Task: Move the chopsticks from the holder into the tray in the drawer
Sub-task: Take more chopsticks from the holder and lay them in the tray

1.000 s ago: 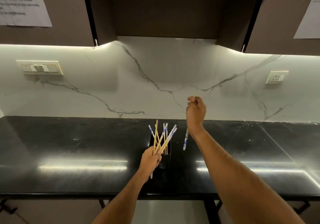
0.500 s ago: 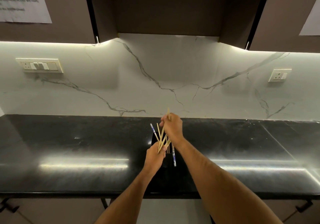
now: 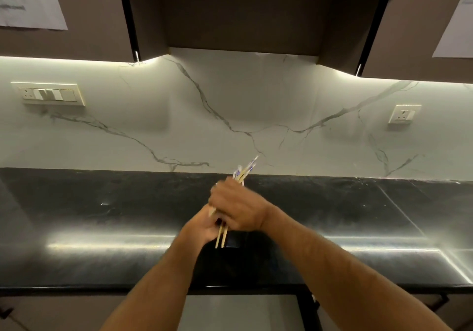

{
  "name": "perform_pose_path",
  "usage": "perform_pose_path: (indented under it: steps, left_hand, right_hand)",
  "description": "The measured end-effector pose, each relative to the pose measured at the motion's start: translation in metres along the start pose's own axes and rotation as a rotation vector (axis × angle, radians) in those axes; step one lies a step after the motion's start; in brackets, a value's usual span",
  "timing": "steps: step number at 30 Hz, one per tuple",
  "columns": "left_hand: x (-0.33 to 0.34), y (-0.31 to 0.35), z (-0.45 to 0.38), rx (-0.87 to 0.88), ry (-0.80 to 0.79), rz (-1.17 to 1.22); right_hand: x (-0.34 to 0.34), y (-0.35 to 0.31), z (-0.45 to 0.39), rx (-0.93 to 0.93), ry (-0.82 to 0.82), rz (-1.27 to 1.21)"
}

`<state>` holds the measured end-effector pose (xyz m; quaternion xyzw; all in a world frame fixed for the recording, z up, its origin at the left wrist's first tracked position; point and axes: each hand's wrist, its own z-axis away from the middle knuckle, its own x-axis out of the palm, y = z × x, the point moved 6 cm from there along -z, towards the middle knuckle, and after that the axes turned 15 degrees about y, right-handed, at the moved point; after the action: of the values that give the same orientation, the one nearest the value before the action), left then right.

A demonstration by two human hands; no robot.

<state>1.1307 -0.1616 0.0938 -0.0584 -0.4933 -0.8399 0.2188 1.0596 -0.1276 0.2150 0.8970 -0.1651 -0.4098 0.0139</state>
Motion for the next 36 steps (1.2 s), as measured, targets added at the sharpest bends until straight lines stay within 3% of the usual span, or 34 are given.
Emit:
perform_pose_path:
  steps: [1, 5, 9, 14, 24, 28, 30, 32, 34, 36]
  left_hand:
    - [-0.002, 0.007, 0.003, -0.017, -0.006, -0.021]
    - [0.007, 0.019, 0.022, -0.242, -0.301, -0.061]
    - [0.014, 0.022, 0.024, -0.175, -0.346, -0.182]
    - [0.02, 0.022, 0.023, -0.125, -0.328, -0.239]
    - [0.026, 0.017, 0.022, -0.152, -0.268, -0.236]
    - [0.015, 0.013, 0.01, -0.108, -0.062, -0.241]
    - [0.006, 0.011, 0.001, -0.05, -0.003, -0.236]
    - [0.002, 0.007, -0.002, 0.01, -0.058, -0.272]
    - [0.001, 0.003, -0.001, 0.071, -0.15, -0.362]
    - [0.003, -0.003, 0.003, 0.108, -0.255, -0.45]
  right_hand:
    - [0.008, -0.008, 0.01, -0.052, -0.04, -0.042]
    - [0.022, -0.024, 0.03, -0.129, -0.105, -0.126]
    - [0.028, -0.025, 0.038, -0.169, -0.184, -0.075]
    - [0.037, -0.019, 0.055, -0.184, -0.275, 0.032]
    - [0.046, -0.014, 0.075, -0.173, -0.25, 0.122]
    - [0.044, -0.008, 0.086, -0.122, -0.238, 0.09]
    - [0.032, 0.002, 0.088, -0.023, -0.14, 0.015]
    - [0.012, 0.023, 0.085, 0.186, 0.029, -0.033]
    - [-0.008, 0.055, 0.084, 0.559, 0.236, -0.085]
    - [-0.019, 0.084, 0.09, 1.07, 0.412, -0.372]
